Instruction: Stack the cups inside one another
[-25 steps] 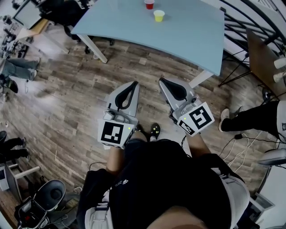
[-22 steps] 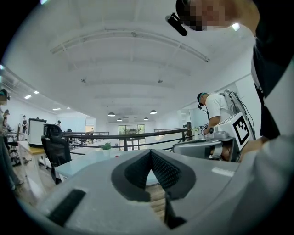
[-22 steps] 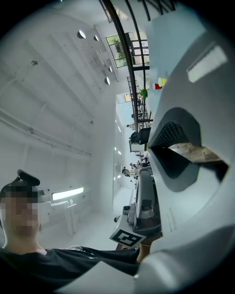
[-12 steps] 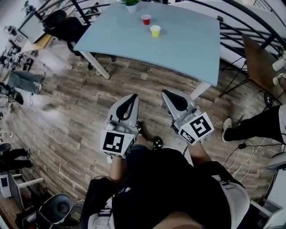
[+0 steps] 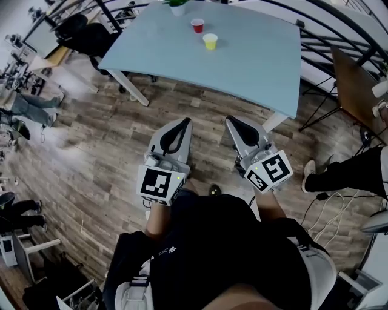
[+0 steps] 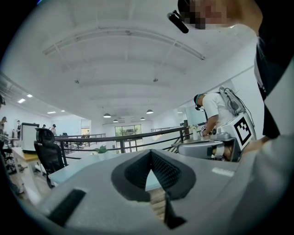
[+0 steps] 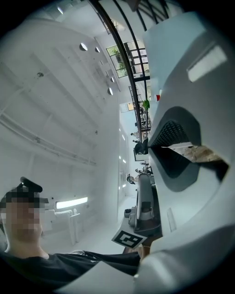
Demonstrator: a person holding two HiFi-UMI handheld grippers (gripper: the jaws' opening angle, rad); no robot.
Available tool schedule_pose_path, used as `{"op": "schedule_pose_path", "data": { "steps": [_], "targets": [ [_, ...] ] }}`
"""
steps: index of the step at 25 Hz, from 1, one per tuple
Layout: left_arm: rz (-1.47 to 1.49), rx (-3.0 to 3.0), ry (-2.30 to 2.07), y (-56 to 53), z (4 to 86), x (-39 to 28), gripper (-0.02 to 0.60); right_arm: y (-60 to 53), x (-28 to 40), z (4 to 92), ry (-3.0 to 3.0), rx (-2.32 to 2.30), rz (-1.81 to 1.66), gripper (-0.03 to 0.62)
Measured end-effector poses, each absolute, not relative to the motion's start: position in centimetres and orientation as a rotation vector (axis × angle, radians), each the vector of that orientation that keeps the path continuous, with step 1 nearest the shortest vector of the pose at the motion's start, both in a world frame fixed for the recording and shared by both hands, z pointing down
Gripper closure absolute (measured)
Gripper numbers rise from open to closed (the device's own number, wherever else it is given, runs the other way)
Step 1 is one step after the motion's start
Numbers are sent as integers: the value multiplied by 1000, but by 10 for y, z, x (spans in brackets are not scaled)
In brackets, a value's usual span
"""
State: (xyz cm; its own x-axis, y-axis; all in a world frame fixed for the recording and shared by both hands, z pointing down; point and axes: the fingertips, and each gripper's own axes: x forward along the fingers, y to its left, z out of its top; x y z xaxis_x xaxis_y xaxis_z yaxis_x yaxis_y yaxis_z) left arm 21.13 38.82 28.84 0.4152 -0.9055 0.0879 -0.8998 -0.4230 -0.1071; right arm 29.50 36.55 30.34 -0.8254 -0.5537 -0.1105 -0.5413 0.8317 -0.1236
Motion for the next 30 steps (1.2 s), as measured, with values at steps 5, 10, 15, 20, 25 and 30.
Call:
{"op": "schedule_pose_path", "data": {
  "steps": [5, 10, 15, 20, 25, 30],
  "targets": [
    [-193, -2636, 1626, 365, 294, 200, 589, 348, 278, 310, 2883, -880, -137, 592],
    [-158, -2662, 1586, 334, 291, 185, 589, 323, 264, 309, 2893, -929, -129, 592],
    [-149, -2680, 1556, 307, 295, 163, 588, 298, 243, 313, 2882, -975, -135, 592],
    [-124, -2706, 1548, 278, 301, 133, 588, 269, 218, 319, 2888, -1014, -147, 592],
    [-148, -2713, 1536, 250, 304, 105, 588, 241, 191, 322, 2893, -1042, -157, 592],
    [-144, -2736, 1525, 222, 300, 76, 588, 215, 159, 319, 2892, -1056, -167, 591]
  ]
}}
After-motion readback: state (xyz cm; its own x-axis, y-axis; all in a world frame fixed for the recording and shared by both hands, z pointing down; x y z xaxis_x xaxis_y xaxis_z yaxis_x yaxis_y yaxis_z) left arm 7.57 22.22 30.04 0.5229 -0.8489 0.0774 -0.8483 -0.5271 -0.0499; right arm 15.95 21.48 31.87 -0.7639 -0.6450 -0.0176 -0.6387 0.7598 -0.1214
